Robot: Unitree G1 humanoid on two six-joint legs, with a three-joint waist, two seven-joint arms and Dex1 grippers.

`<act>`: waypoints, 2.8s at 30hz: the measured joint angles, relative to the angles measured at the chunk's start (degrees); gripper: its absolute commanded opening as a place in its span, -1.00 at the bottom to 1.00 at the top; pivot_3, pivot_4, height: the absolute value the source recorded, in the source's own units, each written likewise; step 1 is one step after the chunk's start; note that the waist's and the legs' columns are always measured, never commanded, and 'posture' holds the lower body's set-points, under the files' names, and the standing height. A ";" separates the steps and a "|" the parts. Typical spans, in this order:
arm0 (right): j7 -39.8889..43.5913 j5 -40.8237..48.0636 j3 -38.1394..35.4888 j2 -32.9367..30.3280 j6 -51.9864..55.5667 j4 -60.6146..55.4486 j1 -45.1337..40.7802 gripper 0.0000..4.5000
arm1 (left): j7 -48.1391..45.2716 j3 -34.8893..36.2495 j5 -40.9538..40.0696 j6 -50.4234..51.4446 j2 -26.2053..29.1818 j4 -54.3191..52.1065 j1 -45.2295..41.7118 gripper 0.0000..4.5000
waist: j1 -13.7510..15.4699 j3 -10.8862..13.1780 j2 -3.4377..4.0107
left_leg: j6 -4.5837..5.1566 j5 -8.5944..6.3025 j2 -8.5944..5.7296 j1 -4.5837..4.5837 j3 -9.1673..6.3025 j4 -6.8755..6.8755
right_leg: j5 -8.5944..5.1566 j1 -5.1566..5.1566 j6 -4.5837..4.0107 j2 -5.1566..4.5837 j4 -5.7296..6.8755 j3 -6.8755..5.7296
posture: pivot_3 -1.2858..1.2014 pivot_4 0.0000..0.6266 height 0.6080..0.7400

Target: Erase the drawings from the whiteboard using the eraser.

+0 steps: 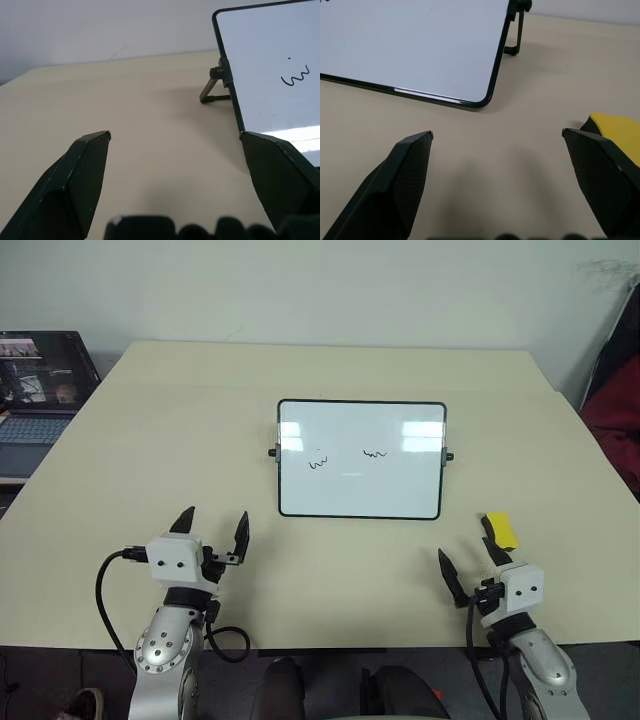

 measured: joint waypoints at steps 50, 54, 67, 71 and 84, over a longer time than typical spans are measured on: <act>-7.49 20.31 -19.89 -15.46 76.37 -17.64 -27.62 0.99 | -58.77 -13.51 -28.50 26.96 32.22 1.90 -36.20 1.00 | -0.08 -0.02 0.36 | 0.01 0.00 0.02 -0.25 0.11 -0.04 | 0.02 -0.25 -0.03 0.33 -0.08 0.11 | 0.03 -0.52 1.00; -7.39 19.72 -18.36 -16.31 77.58 -15.52 -27.67 0.99 | -59.04 -14.75 -27.27 26.46 31.48 2.41 -36.42 1.00 | -0.09 -0.01 0.37 | 0.01 0.00 0.02 -0.28 0.13 -0.03 | 0.02 -0.29 -0.04 0.33 -0.09 0.14 | 0.03 -0.52 1.00; -5.63 15.60 -13.91 -17.94 75.04 -6.47 -30.04 0.99 | -58.37 -14.92 -26.17 25.96 31.45 1.36 -36.24 1.00 | -0.15 0.00 0.39 | 0.01 0.00 0.03 -0.29 0.13 -0.01 | 0.00 -0.30 -0.01 0.34 -0.08 0.14 | 0.03 -0.52 1.00; -4.64 15.34 -13.86 -17.99 74.12 -4.84 -30.75 0.99 | -57.68 -14.92 -26.17 26.40 31.45 0.72 -36.02 1.00 | -0.19 0.00 0.39 | 0.01 0.00 0.03 -0.28 0.13 -0.01 | 0.00 -0.30 -0.01 0.34 -0.08 0.14 | 0.03 -0.52 1.00; -2.90 14.14 -13.71 -18.16 72.82 -1.52 -31.26 0.60 | -57.13 -14.92 -26.14 26.82 31.44 -0.14 -35.61 1.00 | -0.14 0.01 0.40 | 0.01 0.00 0.03 -0.28 0.13 -0.01 | 0.00 -0.30 -0.01 0.34 -0.08 0.14 | 0.03 -0.52 1.00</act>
